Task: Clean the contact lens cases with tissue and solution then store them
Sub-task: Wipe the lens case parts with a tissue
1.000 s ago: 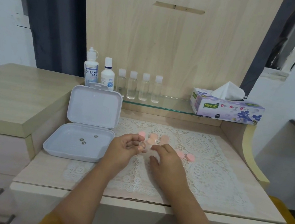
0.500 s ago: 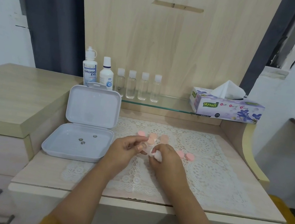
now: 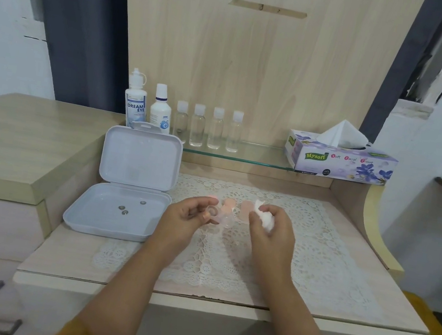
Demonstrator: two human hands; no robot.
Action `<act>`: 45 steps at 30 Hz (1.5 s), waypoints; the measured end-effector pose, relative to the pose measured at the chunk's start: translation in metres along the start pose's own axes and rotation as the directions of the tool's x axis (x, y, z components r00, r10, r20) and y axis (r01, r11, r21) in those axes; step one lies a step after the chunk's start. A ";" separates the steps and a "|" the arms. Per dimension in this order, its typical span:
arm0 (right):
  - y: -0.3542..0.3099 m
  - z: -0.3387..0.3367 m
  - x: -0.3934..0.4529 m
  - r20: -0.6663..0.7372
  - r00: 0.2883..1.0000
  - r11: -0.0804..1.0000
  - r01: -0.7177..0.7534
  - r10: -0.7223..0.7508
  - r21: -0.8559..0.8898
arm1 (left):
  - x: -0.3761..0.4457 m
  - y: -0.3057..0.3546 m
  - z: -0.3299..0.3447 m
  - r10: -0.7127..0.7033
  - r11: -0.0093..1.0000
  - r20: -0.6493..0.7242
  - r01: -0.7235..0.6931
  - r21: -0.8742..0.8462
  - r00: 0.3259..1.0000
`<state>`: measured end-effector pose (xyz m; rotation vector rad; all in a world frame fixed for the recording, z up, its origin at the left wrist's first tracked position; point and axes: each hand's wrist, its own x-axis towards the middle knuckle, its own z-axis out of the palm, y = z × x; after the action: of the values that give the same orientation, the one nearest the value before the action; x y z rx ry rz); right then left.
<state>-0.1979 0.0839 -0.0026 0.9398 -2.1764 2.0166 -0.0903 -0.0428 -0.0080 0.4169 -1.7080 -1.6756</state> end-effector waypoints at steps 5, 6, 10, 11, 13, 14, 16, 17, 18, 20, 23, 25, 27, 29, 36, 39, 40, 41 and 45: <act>0.007 0.004 -0.001 0.169 0.970 0.957 0.208 -0.176 -0.200 | -0.001 0.001 0.002 -0.008 1.000 0.000 0.008 -0.011 1.000; 0.009 0.005 -0.001 0.211 0.957 0.937 0.249 -0.199 -0.246 | -0.001 0.002 0.002 -0.006 1.000 0.003 0.006 -0.005 1.000; 0.012 0.008 -0.004 0.319 0.915 0.870 0.353 -0.246 -0.344 | -0.001 0.001 0.003 -0.010 1.000 0.000 0.010 0.014 1.000; 0.011 0.009 -0.005 0.330 0.908 0.862 0.372 -0.259 -0.345 | 0.000 0.001 0.003 -0.011 1.000 -0.005 0.011 0.022 1.000; 0.010 0.009 -0.006 0.323 0.902 0.853 0.393 -0.286 -0.342 | 0.001 0.000 0.002 -0.012 0.999 -0.006 0.012 0.030 1.000; 0.010 0.010 -0.005 0.302 0.907 0.854 0.391 -0.293 -0.343 | 0.001 -0.001 0.002 -0.012 1.000 -0.007 0.012 0.027 1.000; 0.010 0.009 -0.003 0.243 0.928 0.874 0.354 -0.283 -0.334 | 0.001 -0.001 0.002 -0.010 1.000 -0.008 0.010 0.021 1.000; 0.011 0.009 -0.003 0.221 0.936 0.885 0.335 -0.274 -0.324 | 0.001 0.000 0.003 -0.010 1.000 -0.006 0.010 0.019 1.000; 0.011 0.009 -0.002 0.206 0.940 0.889 0.328 -0.273 -0.318 | 0.000 0.000 0.003 -0.012 1.000 -0.004 0.012 0.019 1.000; 0.012 0.009 -0.001 0.198 0.936 0.880 0.342 -0.290 -0.328 | 0.000 0.001 0.003 -0.016 1.000 0.009 0.015 0.017 1.000; 0.013 0.011 -0.002 0.259 0.919 0.853 0.377 -0.296 -0.362 | -0.001 0.001 0.003 -0.017 1.000 0.026 0.017 0.006 1.000; 0.013 0.012 -0.003 0.325 0.897 0.826 0.414 -0.299 -0.384 | 0.000 0.001 0.002 -0.018 1.000 0.016 0.017 0.010 1.000; 0.015 0.012 -0.001 0.384 0.878 0.787 0.443 -0.286 -0.429 | 0.000 0.000 0.002 -0.022 1.000 0.005 0.022 0.015 1.000; 0.017 0.012 0.002 0.400 0.878 0.772 0.440 -0.263 -0.458 | 0.000 0.001 0.001 -0.027 0.999 0.000 0.027 0.030 1.000; 0.018 0.013 0.001 0.380 0.878 0.766 0.451 -0.289 -0.458 | 0.000 0.001 0.001 -0.008 1.000 -0.017 0.009 0.026 1.000; 0.015 0.014 0.000 0.413 0.862 0.754 0.475 -0.295 -0.454 | -0.001 0.001 0.001 -0.003 1.000 0.018 0.002 0.018 1.000; 0.015 0.015 0.000 0.422 0.861 0.752 0.473 -0.283 -0.460 | -0.001 0.000 0.000 -0.001 1.000 0.030 0.001 0.017 1.000; 0.015 0.015 -0.001 0.421 0.865 0.756 0.463 -0.273 -0.463 | -0.001 0.000 0.000 0.001 1.000 0.034 -0.001 0.016 0.999; 0.009 0.009 -0.002 0.217 0.952 0.912 0.275 -0.215 -0.304 | -0.001 0.002 0.002 -0.004 1.000 -0.005 0.004 -0.024 1.000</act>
<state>-0.1965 0.0765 -0.0126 1.3064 -2.2473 1.4458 -0.0902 -0.0408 -0.0059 0.4139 -1.6829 -1.6948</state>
